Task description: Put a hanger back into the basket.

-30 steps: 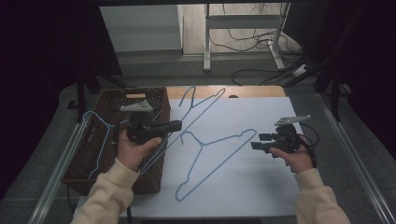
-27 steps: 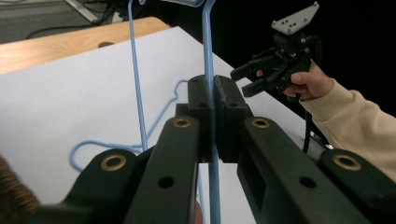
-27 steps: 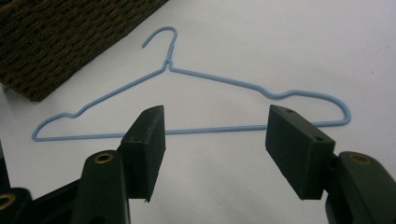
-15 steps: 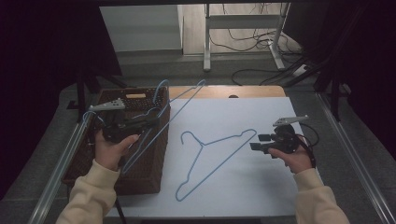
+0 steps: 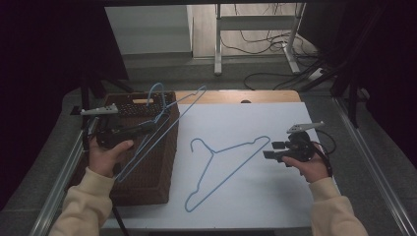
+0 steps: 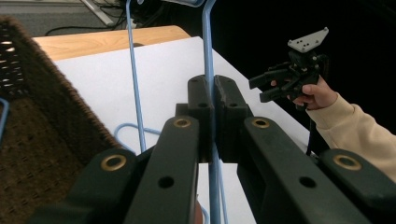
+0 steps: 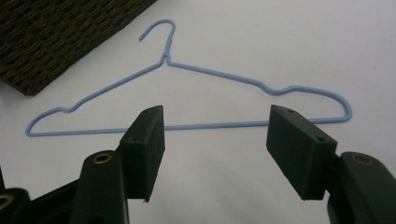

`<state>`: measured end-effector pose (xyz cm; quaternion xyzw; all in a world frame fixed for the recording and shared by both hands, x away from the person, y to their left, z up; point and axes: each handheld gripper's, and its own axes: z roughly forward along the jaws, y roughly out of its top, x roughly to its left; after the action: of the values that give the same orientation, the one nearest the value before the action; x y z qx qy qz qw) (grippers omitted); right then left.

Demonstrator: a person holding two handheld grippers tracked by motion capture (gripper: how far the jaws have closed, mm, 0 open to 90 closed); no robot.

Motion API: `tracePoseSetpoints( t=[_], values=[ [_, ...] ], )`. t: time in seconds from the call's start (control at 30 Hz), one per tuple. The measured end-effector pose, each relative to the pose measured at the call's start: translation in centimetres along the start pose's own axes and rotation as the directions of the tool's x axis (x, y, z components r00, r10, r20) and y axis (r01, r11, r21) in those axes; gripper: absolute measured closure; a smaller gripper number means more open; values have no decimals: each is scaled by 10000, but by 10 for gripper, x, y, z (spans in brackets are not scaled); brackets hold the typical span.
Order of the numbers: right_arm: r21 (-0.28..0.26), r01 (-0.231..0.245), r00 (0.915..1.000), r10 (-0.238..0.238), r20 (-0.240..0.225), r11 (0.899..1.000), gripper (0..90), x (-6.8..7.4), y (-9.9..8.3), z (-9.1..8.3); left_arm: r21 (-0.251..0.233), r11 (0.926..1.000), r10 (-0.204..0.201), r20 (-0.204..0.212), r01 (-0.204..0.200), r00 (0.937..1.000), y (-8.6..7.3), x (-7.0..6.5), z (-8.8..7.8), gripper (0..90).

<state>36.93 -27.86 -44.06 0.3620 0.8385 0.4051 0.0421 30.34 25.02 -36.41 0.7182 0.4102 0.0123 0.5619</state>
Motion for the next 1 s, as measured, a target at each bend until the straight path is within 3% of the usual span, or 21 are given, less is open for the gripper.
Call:
tracePoseSetpoints(
  t=[0.53, 1.0],
  values=[
    [50, -29, 9999, 29, 131, 10000, 332, 0, 0, 2, -454, 9966, -726, -852, 689, 9937, -12, 38, -38, 867],
    [85, 42, 9998, -43, 188, 10000, 293, 1, 0, 3, -514, 9910, -1296, -1308, 1238, 9829, -26, 62, -46, 866]
  ],
)
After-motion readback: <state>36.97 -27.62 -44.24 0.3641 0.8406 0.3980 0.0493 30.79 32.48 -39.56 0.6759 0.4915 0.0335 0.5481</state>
